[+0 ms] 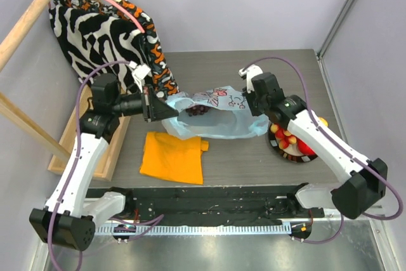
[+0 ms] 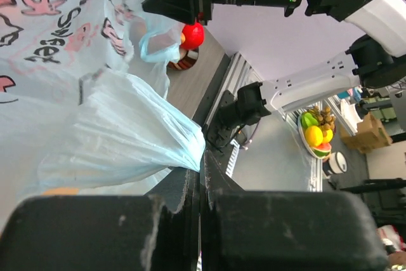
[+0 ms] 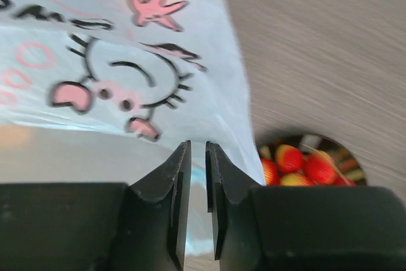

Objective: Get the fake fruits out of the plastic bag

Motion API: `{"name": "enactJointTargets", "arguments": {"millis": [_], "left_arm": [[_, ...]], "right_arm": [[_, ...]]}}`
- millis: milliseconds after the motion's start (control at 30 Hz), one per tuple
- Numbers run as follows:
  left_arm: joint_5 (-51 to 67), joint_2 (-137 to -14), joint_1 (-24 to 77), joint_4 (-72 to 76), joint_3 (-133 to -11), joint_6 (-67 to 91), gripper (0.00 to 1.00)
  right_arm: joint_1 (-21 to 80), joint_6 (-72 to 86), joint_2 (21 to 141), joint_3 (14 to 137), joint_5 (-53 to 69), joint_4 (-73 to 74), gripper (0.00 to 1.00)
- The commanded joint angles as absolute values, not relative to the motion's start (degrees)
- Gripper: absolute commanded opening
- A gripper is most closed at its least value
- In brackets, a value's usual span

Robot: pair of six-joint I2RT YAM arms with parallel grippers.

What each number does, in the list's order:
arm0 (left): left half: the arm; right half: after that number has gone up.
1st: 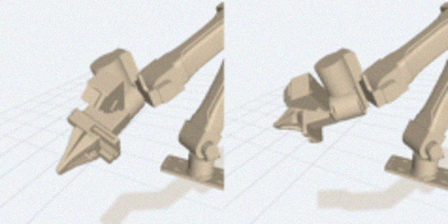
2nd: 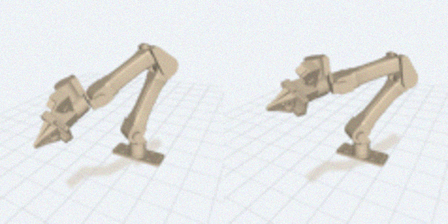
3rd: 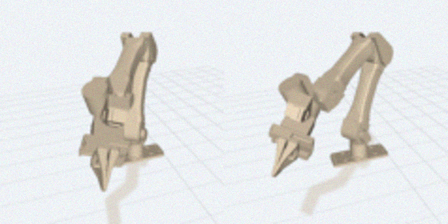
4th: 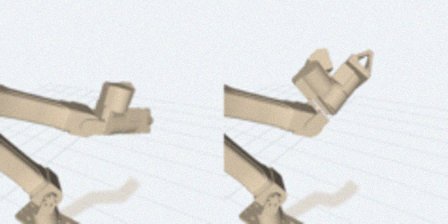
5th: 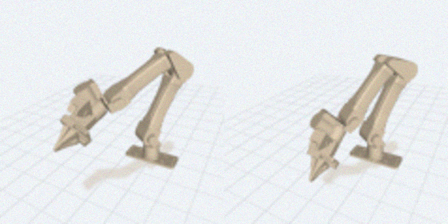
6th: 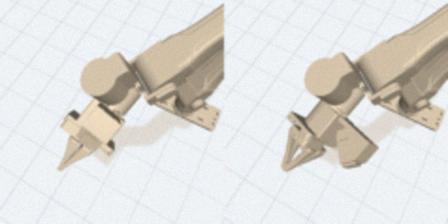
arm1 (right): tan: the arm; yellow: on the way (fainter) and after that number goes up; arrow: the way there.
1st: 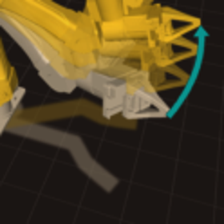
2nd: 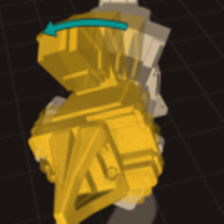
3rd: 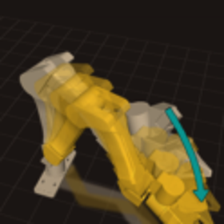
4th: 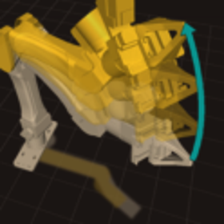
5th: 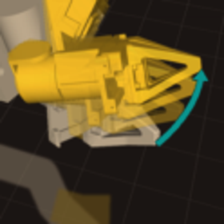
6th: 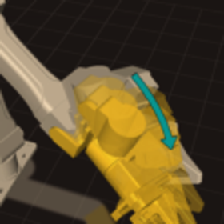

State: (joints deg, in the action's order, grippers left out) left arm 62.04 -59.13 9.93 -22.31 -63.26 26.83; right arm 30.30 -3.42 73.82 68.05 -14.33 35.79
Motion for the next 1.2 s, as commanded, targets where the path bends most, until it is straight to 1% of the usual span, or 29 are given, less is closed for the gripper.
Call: {"name": "enactJointTargets", "arguments": {"millis": [0, 133, 233, 333, 400, 533, 567, 667, 800, 1000, 1067, 1167], "left_arm": [[59.6, -62.83, 11.34, -16.37, -62.49, 30.31, 0.0], [56.78, -64.68, 11.34, -13.54, -63.63, 32.78, 0.0], [55.99, -65.21, 11.34, -12.75, -63.63, 33.66, 0.0], [54.85, -65.83, 11.34, -11.95, -63.46, 34.45, 0.0], [54.32, -66.27, 11.34, -11.08, -63.46, 34.89, 0.0], [54.4, -67.67, 11.34, -8.88, -64.51, 36.12, 0.0], [54.4, -68.02, 11.34, -8.7, -65.47, 35.95, 0.0], [55.28, -69.96, 11.42, -8.18, -66.88, 35.77, 0.0], [55.63, -70.93, 11.78, -7.82, -68.02, 35.33, 0.0], [55.2, -71.72, 11.78, -7.65, -68.91, 34.72, 0.0], [54.23, -72.16, 11.78, -7.47, -69.34, 34.72, 0.0], [52.57, -72.42, 11.69, -7.47, -69.79, 34.54, 0.0]], "right_arm": [[31.11, -5.01, 81.55, 70.74, -1.25, 34.37, 0.24], [33.3, -5.71, 85.51, 76.8, 4.65, 34.54, 0.24], [35.76, -7.03, 86.66, 78.74, 8.95, 35.24, 0.24], [37.52, -7.21, 88.32, 79.62, 9.75, 35.68, 0.19], [37.79, -7.03, 89.73, 80.07, 8.18, 35.86, 0.19], [37.62, -7.03, 95.0, 84.71, -2.34, 35.42, 0.18], [37.44, -7.29, 97.53, 85.86, -5.42, 35.16, 0.19], [36.39, -7.56, 102.37, 90.6, -7.47, 35.33, 0.23], [36.12, -8.17, 106.69, 94.3, -7.64, 35.16, 0.26], [36.3, -10.1, 107.76, 96.94, -4.58, 35.77, 0.26], [36.56, -12.03, 107.49, 97.12, -2.3, 37.43, 0.25], [37.88, -16.51, 106.7, 95.46, -0.79, 39.2, 0.19]]}}
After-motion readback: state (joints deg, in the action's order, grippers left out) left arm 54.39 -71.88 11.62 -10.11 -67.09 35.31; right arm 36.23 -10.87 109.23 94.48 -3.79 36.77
